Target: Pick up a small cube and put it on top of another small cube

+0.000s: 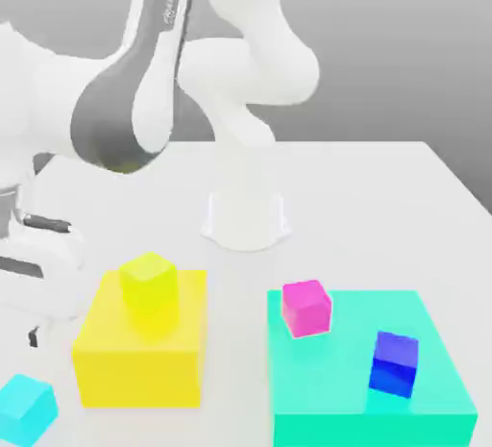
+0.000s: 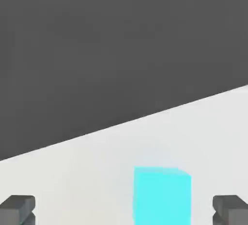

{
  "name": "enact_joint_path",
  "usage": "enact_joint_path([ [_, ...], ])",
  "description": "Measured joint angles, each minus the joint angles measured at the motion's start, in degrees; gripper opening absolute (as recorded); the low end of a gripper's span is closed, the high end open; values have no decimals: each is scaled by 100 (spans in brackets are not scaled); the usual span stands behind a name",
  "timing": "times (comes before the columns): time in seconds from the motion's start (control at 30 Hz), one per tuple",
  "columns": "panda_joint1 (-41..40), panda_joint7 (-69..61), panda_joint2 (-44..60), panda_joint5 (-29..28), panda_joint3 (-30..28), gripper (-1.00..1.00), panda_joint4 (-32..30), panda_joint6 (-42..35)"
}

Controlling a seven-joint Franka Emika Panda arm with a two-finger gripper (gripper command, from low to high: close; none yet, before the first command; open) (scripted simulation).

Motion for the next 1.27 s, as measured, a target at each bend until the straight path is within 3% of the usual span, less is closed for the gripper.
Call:
enact_joint_path([
  [0.2,-415,-391,1250,431,278,0,179,729],
  [0.23,-443,-417,1364,465,312,-100,202,817],
  [0.43,-459,-429,1420,482,332,-100,214,856],
  [0.6,-303,-236,642,223,130,-100,51,246],
  [1.03,2145,2093,-1286,-372,1537,-100,-585,-957],
  [1.13,2875,2898,-1148,-634,1849,-100,-662,-765],
  [1.17,2912,3005,-1052,-679,1854,100,-692,-643],
  [1.27,2912,3004,-1052,-678,1854,100,-692,-643],
])
